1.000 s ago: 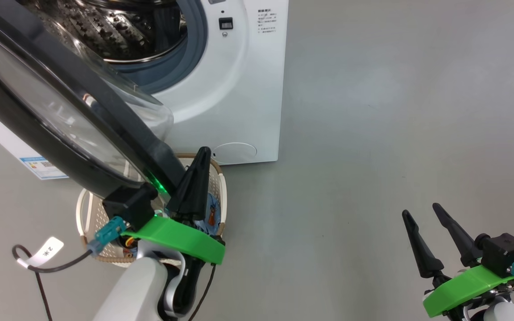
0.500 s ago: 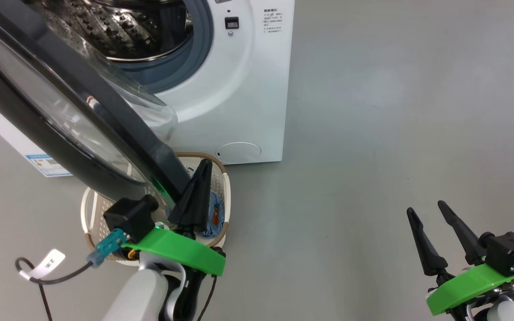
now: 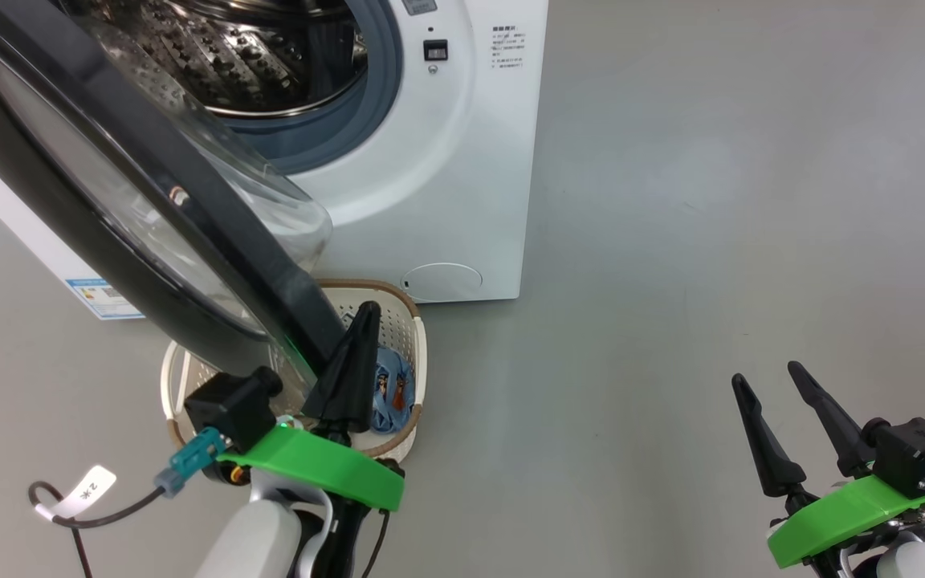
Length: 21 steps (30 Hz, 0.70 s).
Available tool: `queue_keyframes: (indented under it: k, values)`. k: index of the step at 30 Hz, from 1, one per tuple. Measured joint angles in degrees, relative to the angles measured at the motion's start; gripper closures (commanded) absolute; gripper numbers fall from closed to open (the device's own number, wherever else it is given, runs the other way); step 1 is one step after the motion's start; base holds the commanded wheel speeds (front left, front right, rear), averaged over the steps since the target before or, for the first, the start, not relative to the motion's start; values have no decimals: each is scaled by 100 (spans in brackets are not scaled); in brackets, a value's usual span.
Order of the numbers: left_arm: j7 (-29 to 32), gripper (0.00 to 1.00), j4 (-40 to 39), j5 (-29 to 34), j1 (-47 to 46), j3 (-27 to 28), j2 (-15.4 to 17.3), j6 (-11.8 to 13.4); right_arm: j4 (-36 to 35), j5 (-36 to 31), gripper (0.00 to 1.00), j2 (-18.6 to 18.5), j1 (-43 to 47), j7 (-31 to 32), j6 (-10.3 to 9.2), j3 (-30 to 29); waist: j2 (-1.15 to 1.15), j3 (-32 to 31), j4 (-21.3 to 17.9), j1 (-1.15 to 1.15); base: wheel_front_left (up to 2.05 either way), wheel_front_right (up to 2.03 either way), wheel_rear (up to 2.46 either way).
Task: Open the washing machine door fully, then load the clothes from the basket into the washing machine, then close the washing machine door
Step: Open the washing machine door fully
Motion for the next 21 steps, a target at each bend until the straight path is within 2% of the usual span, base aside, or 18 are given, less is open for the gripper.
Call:
queue_keyframes:
  k: [21]
  values:
    - [10,100,-231,53,360,32,19,-20,-48,-43,0,-44,10,0,0,-8,0,-80,315,0,0,0,0]
